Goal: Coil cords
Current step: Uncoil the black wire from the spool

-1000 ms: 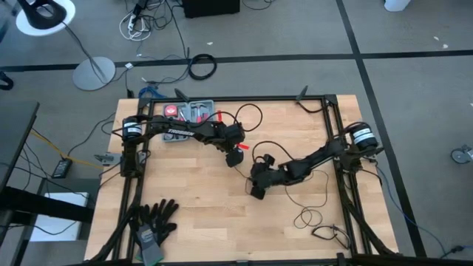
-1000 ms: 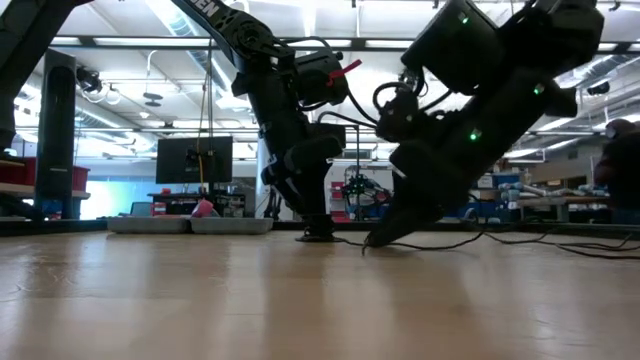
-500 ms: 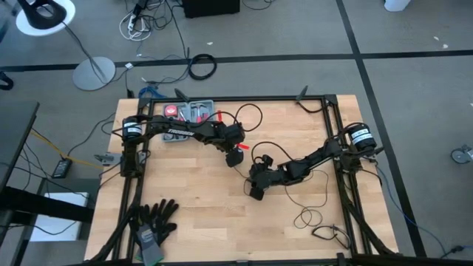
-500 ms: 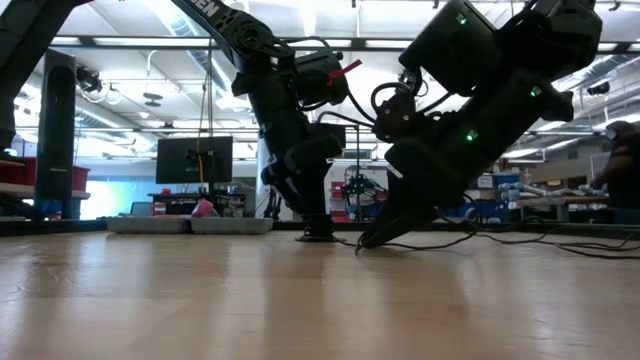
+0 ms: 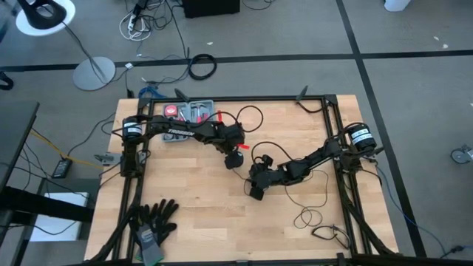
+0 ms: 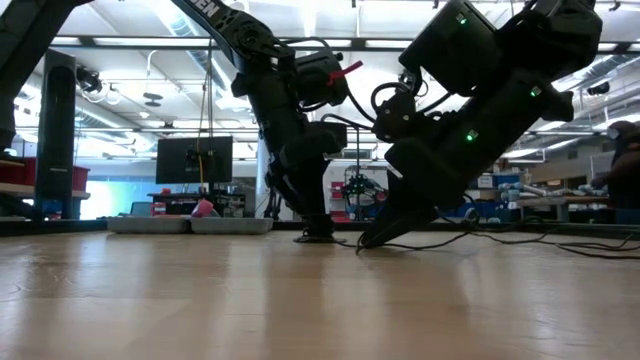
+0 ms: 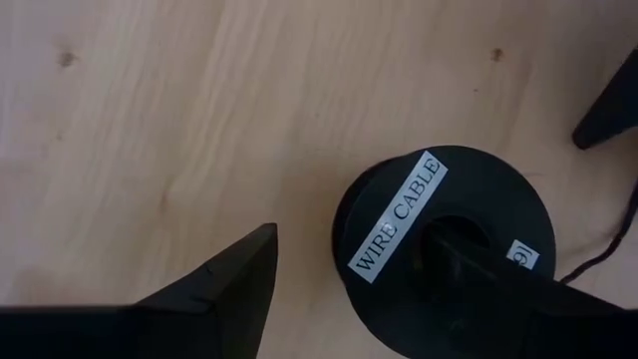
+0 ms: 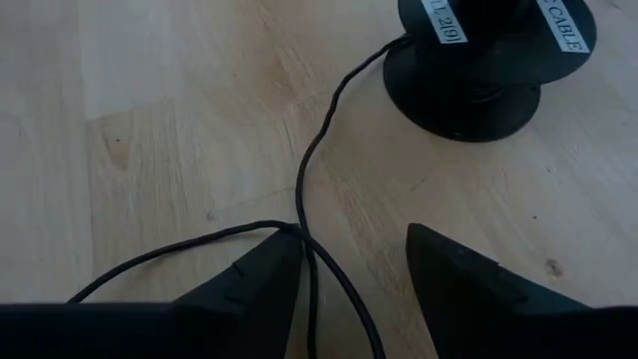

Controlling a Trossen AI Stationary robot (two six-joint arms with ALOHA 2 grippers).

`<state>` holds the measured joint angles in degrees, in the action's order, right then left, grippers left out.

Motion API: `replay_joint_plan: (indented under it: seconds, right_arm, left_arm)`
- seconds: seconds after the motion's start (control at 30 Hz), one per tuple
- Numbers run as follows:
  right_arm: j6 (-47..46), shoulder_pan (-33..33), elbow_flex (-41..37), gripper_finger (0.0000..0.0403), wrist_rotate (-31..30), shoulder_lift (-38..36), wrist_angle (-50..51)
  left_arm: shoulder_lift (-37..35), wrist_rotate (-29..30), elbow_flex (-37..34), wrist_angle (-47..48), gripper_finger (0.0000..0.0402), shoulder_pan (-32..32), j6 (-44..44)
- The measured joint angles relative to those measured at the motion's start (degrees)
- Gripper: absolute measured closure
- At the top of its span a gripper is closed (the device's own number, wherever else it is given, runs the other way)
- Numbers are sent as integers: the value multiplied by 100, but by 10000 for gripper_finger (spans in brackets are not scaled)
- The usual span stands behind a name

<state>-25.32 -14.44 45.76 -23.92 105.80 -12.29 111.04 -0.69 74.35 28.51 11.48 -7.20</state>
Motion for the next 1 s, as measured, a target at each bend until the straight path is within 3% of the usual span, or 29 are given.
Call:
replay_joint_plan:
  seconds: [0.5,0.77,0.9,1.0]
  right_arm:
    - [-1,0,0,214,2,1,-4]
    - [22,0,0,217,228,2,-22]
    - [159,0,6,250,517,-4,-12]
    - [162,-30,20,307,579,-12,113]
  left_arm:
    - [0,149,0,15,110,1,-48]
    - [0,153,0,17,108,3,-82]
    - [0,154,0,17,108,3,-219]
    - [0,154,0,20,108,3,-335]
